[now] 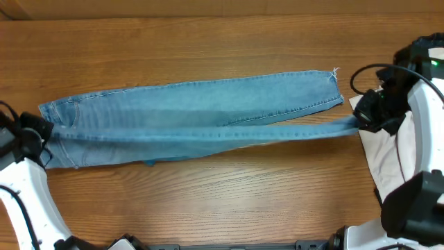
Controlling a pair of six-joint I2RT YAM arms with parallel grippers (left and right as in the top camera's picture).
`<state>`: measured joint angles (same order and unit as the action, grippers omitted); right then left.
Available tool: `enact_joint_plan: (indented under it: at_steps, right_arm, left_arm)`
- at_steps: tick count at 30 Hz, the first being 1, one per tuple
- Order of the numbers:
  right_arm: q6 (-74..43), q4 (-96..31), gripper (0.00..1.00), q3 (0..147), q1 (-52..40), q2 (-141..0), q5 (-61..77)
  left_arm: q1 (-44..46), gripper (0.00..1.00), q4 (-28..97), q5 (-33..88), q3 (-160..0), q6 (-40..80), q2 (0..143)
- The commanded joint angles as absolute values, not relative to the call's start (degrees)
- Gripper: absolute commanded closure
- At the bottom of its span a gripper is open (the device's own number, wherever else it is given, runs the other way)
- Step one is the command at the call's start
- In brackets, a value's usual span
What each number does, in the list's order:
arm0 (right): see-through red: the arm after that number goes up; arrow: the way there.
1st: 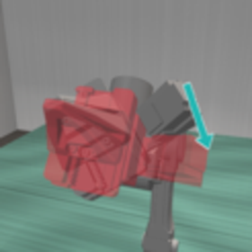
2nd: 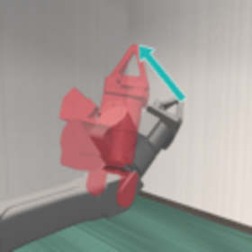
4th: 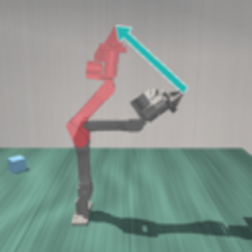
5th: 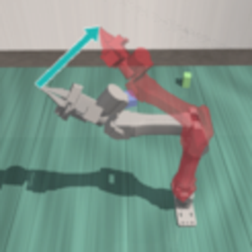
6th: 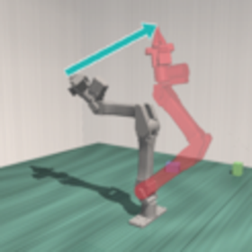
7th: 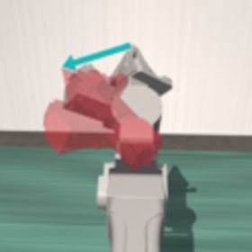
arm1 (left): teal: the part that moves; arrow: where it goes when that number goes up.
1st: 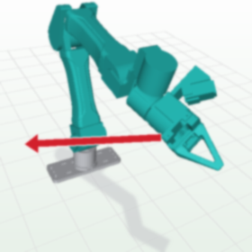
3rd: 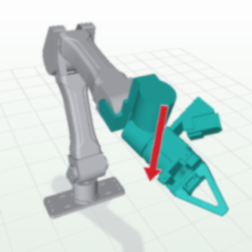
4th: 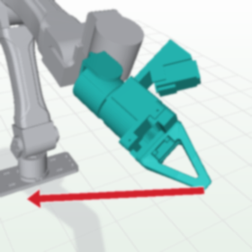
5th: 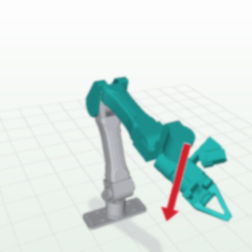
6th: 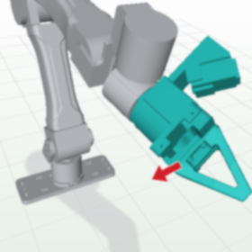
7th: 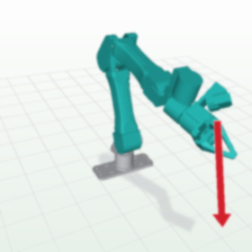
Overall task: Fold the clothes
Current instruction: 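Lift the lower half with both grippers and fold it over the upper half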
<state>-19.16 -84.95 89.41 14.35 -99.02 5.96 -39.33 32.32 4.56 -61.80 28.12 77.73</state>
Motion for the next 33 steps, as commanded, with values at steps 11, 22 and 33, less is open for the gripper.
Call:
enact_joint_plan:
  at_steps: [11, 22, 33]
  right_arm:
    - [-18.0, -75.0, 0.96, 94.6, 10.1, -107.5, -0.4]
    - [-18.0, -68.1, 0.96, 94.6, 10.1, -109.5, -0.4]
    - [-19.3, -58.9, 0.96, 94.6, 8.6, -115.2, 0.1]
  left_arm:
    - [-37.4, 0.96, 22.9, 0.1, -63.9, 26.8, 84.7]
    - [-35.1, 0.96, 17.0, 0.0, -63.9, 26.8, 89.1]
    - [-34.4, 0.96, 11.4, 0.1, -63.9, 27.5, 94.9]
